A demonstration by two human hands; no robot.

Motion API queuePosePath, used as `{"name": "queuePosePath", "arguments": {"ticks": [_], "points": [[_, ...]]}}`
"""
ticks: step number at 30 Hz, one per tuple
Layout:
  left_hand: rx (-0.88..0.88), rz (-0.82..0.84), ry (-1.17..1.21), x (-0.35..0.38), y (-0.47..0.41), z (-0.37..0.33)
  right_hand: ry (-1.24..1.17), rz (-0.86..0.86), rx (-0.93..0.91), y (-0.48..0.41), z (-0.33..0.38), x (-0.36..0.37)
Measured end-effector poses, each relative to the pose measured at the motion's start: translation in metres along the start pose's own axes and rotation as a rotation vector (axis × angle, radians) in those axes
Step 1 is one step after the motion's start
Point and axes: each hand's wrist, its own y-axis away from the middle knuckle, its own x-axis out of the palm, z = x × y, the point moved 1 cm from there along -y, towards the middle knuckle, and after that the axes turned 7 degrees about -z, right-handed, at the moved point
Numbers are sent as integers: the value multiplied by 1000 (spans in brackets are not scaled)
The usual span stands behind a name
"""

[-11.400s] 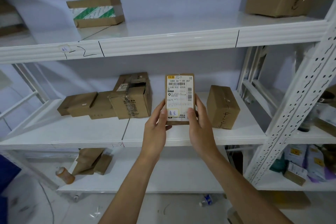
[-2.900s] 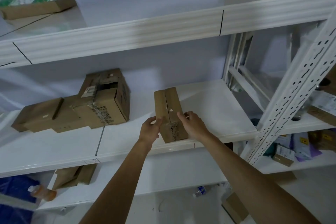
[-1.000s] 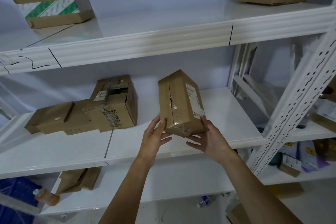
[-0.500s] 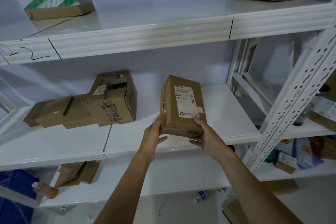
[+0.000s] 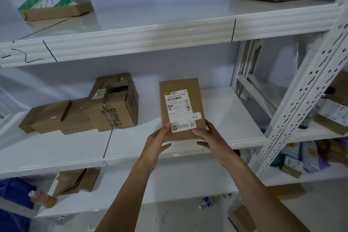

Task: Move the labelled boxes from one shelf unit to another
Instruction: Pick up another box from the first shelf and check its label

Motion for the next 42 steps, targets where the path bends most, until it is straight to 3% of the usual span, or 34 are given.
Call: {"name": "queuePosePath", "arguments": {"ticks": [8,15,28,37,42], "points": [[33,16,21,-9,0,6,63,73,5,4,4,-3],[48,-6,47,1,10,9,-95,-12,-38,1,11,2],[193,-189,-21,30,35,3,-423,-64,133,3,6,-6],[340,-312,-17,66,55,18,-651,15,190,-2,-18,-12],[345,-284,28,59,43,20,-631,-29,191,-1,-15,-9]]}}
